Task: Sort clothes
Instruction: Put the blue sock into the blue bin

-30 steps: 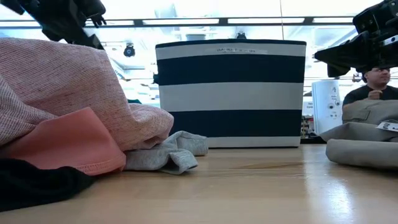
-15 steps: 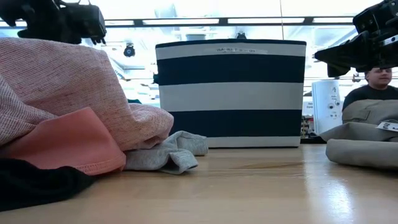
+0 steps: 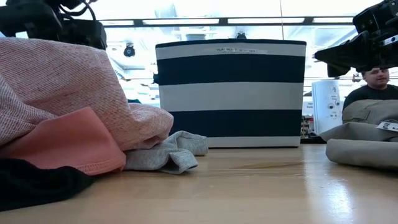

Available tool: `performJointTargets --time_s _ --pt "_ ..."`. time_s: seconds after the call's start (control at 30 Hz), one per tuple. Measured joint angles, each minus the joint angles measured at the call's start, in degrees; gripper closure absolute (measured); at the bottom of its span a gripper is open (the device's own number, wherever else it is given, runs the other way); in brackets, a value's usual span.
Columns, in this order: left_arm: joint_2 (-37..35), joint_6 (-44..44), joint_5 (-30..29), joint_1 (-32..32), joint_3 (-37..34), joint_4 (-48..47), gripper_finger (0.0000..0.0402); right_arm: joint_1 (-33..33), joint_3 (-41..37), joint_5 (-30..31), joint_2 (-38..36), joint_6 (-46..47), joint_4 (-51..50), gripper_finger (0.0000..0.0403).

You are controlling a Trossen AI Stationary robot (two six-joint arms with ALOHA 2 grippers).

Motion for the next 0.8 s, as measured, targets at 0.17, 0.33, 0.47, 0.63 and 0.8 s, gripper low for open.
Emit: performJointTargets --time_s 0.17,0.33,0.47,0.63,0.8 --pt "0.58 0.95 0.02 0.00 0.26 0.01 0.0350 -0.01 0.00 -0.01 0.00 0.00 0.00 0.0403" --pt "0.50 1.04 0.04 0.00 2.44 0.37 0.0392 0.00 0.00 -0.01 0.00 0.00 0.00 0.0403" --pt "0.45 4.01 -0.31 0.00 5.08 2.68 0.0399 -0.01 0.00 0.02 -0.01 0.00 0.00 0.0403" --pt "0.38 10.73 -3.60 0.13 8.72 6.08 0.0400 0.00 0.00 0.01 0.00 0.00 0.00 0.0403" --pt "0.29 15.42 -9.38 0.67 11.15 10.09 0.0401 0.00 -0.09 0.04 0.00 0.02 0.39 0.0403"
